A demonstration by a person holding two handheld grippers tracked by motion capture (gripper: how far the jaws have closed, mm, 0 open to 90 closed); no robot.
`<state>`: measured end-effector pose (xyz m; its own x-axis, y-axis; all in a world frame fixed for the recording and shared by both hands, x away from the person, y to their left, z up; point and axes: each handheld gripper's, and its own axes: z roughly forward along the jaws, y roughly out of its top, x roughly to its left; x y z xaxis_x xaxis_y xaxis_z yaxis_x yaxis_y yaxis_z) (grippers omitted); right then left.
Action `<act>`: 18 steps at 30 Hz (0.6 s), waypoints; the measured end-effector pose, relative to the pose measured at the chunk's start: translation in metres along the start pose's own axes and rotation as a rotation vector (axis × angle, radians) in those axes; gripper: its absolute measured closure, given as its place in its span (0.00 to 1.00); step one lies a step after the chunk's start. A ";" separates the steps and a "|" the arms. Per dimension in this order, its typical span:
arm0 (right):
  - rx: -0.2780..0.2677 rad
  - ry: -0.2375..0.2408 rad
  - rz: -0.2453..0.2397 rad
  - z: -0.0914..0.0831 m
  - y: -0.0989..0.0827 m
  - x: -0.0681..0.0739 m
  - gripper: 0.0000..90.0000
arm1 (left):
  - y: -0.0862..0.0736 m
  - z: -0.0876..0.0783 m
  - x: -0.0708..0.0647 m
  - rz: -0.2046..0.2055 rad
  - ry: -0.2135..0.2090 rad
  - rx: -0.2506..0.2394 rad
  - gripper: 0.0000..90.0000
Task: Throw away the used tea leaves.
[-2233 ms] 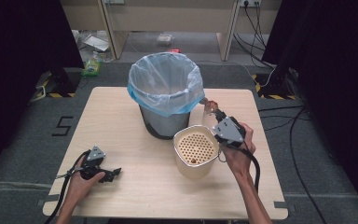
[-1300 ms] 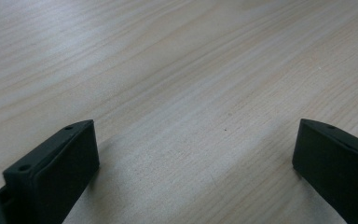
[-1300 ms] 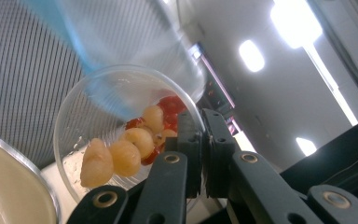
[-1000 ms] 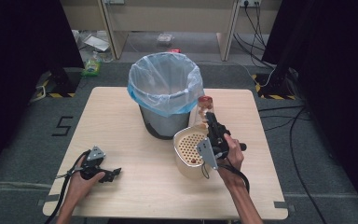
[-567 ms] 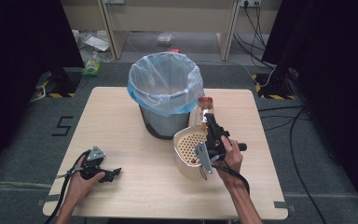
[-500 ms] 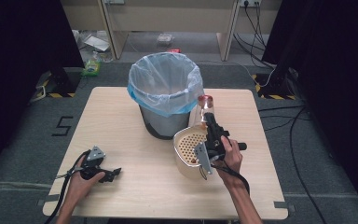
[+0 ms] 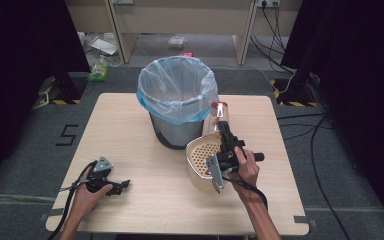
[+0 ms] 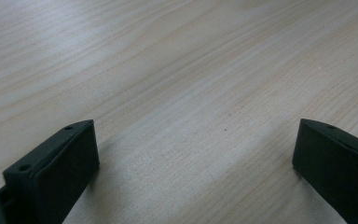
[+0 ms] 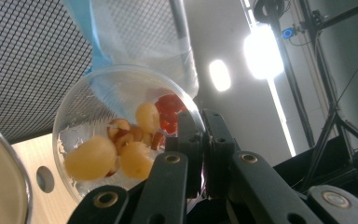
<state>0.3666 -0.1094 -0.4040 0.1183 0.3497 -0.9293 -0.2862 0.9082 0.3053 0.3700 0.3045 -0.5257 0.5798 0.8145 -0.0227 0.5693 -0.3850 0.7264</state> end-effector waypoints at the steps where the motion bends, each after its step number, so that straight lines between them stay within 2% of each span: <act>1: 0.007 0.000 -0.011 0.000 -0.001 0.001 0.98 | 0.000 0.000 0.000 0.000 0.000 0.000 0.00; 3: -0.011 -0.016 -0.033 -0.003 0.001 -0.001 0.98 | 0.000 0.000 0.000 0.000 0.000 0.000 0.00; 5: 0.010 0.002 -0.019 -0.003 -0.001 0.002 0.97 | 0.000 0.000 0.000 0.000 0.000 0.000 0.00; 7: 0.000 0.000 -0.026 -0.006 0.000 0.002 0.98 | 0.000 0.000 0.000 0.000 0.000 0.000 0.00; 8: -0.026 -0.018 -0.025 -0.010 0.002 0.000 0.97 | 0.000 0.000 0.000 0.000 0.000 0.000 0.00; 9: -0.020 -0.020 -0.040 -0.008 0.003 -0.002 0.98 | 0.000 0.000 0.000 0.000 0.000 0.000 0.00; 10: -0.001 -0.009 -0.023 -0.007 0.002 -0.001 0.97 | 0.000 0.000 0.000 0.000 0.000 0.000 0.00; 11: -0.003 -0.001 -0.047 -0.007 0.003 0.001 0.98 | 0.000 0.000 0.000 0.000 0.000 0.000 0.00; 14: -0.018 -0.013 -0.052 -0.008 0.004 0.001 0.97 | 0.000 0.000 0.000 0.000 0.000 0.000 0.00; 18: -0.011 -0.013 -0.052 -0.008 0.002 0.000 0.97 | 0.000 0.000 0.000 0.000 0.000 0.000 0.00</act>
<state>0.3584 -0.1095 -0.4047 0.1460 0.3049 -0.9411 -0.2893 0.9229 0.2542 0.3700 0.3046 -0.5257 0.5801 0.8142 -0.0228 0.5693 -0.3852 0.7264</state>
